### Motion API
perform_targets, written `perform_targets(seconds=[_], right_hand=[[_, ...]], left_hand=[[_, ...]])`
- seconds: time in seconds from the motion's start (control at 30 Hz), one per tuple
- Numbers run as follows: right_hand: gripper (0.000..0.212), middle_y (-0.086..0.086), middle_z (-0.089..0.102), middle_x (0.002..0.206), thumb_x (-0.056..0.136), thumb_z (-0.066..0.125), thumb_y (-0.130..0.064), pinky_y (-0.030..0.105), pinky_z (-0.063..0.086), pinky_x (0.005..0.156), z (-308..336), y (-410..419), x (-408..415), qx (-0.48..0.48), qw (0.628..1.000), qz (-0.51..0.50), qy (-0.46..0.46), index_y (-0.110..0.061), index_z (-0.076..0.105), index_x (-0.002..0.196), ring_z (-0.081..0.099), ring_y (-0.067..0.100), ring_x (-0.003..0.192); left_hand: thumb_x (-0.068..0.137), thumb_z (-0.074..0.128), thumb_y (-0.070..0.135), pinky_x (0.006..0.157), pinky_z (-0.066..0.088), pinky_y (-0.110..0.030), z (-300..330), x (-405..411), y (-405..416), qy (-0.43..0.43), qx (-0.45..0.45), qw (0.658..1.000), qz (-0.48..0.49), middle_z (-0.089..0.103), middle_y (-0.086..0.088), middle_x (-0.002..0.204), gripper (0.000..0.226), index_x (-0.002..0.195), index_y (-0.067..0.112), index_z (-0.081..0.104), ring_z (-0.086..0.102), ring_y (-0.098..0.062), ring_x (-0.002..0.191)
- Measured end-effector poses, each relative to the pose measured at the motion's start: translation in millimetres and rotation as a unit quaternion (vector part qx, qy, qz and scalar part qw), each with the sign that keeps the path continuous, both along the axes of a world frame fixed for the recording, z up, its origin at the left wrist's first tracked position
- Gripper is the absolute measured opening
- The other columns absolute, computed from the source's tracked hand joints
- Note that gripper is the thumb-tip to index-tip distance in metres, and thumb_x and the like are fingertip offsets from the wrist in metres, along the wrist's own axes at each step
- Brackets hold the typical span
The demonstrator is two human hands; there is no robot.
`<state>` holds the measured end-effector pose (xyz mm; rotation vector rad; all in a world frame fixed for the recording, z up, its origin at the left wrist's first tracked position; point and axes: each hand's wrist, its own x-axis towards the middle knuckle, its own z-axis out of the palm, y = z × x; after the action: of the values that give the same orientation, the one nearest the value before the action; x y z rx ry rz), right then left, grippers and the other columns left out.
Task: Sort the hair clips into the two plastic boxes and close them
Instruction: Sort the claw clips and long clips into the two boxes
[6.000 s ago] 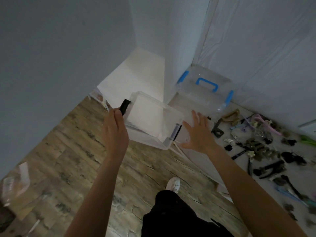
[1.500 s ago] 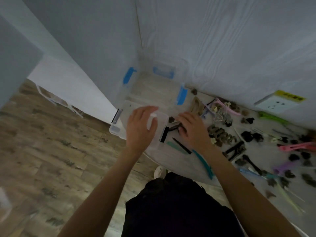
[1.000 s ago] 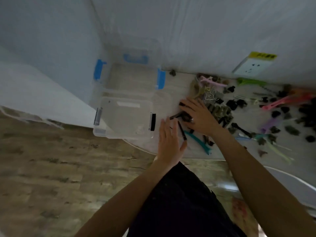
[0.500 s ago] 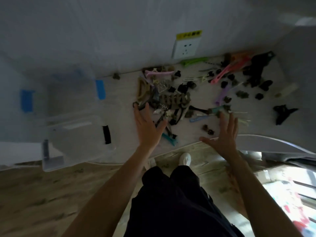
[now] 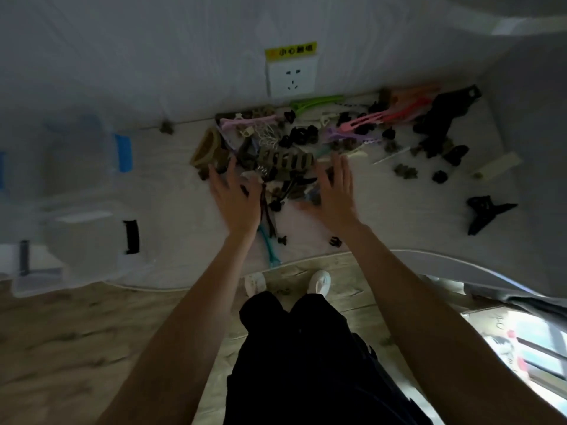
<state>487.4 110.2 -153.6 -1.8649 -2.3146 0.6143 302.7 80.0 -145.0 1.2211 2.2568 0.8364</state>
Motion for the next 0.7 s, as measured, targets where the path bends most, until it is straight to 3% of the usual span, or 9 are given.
perform_targets(seconds=[0.07, 0.2, 0.33, 0.4, 0.47, 0.57, 0.7], right_hand=[[0.088, 0.022, 0.015, 0.153, 0.074, 0.058, -0.063, 0.054, 0.017, 0.115, 5, 4, 11, 0.016, 0.997, 0.003, 0.072, -0.016, 0.031, 0.144, 0.009, 0.039, 0.143], [0.071, 0.017, 0.023, 0.151, 0.083, 0.050, -0.060, 0.053, 0.028, 0.112, 10, -18, 42, 0.074, 0.979, 0.012, 0.189, -0.017, 0.039, 0.137, 0.017, 0.029, 0.140], [0.075, 0.019, 0.019, 0.153, 0.084, 0.036, -0.067, 0.052, 0.012, 0.114, 6, -61, 68, 0.066, 0.990, 0.049, 0.116, -0.020, 0.030, 0.142, 0.009, 0.032, 0.142], [0.076, 0.021, 0.012, 0.155, 0.085, 0.018, -0.070, 0.056, 0.005, 0.115, -1, -76, 66, 0.040, 0.994, 0.095, 0.033, -0.024, 0.018, 0.145, 0.004, 0.036, 0.143], [0.076, 0.023, 0.011, 0.155, 0.086, 0.014, -0.069, 0.061, 0.008, 0.114, -8, -77, 59, 0.030, 0.994, 0.099, -0.027, -0.024, 0.011, 0.146, 0.006, 0.040, 0.143], [0.076, 0.022, 0.010, 0.155, 0.085, 0.023, -0.063, 0.061, 0.005, 0.114, -13, -56, 46, 0.028, 0.995, 0.075, -0.057, -0.021, 0.009, 0.148, 0.006, 0.040, 0.143], [0.075, 0.014, -0.002, 0.158, 0.091, 0.033, -0.058, 0.053, -0.006, 0.116, 1, -19, 43, 0.013, 0.999, 0.002, -0.029, -0.019, 0.005, 0.149, -0.007, 0.034, 0.145]], left_hand=[[0.088, 0.028, 0.055, 0.114, 0.019, -0.041, 6, -5, -15, 0.048, 0.020, 0.999, 0.000, 0.021, -0.017, 0.153, 0.063, 0.140, 0.020, 0.037, 0.017, -0.030, 0.142], [0.086, 0.044, 0.055, 0.108, 0.030, -0.044, 2, -6, -71, 0.116, 0.046, 0.991, -0.043, 0.029, -0.019, 0.148, 0.061, 0.134, 0.018, 0.044, 0.030, -0.036, 0.134], [0.078, 0.036, 0.076, 0.117, 0.015, -0.050, -24, 8, -101, 0.232, -0.094, 0.952, -0.173, 0.021, -0.023, 0.152, 0.086, 0.142, 0.019, 0.033, 0.014, -0.040, 0.142], [0.079, 0.032, 0.077, 0.116, 0.012, -0.051, -27, 20, -104, 0.228, -0.089, 0.949, -0.198, 0.018, -0.025, 0.152, 0.088, 0.145, 0.020, 0.026, 0.011, -0.042, 0.141], [0.083, 0.031, 0.073, 0.113, 0.015, -0.053, -24, 34, -96, 0.213, -0.065, 0.957, -0.187, 0.017, -0.025, 0.152, 0.079, 0.145, 0.025, 0.023, 0.012, -0.043, 0.140], [0.083, 0.031, 0.071, 0.114, 0.012, -0.054, -14, 56, -67, 0.163, -0.073, 0.974, -0.140, 0.010, -0.020, 0.155, 0.078, 0.146, 0.027, 0.021, 0.007, -0.042, 0.141], [0.084, 0.038, 0.067, 0.115, 0.004, -0.052, -3, 83, -30, 0.104, -0.095, 0.990, -0.029, 0.008, -0.014, 0.156, 0.078, 0.146, 0.022, 0.022, 0.000, -0.035, 0.144]])
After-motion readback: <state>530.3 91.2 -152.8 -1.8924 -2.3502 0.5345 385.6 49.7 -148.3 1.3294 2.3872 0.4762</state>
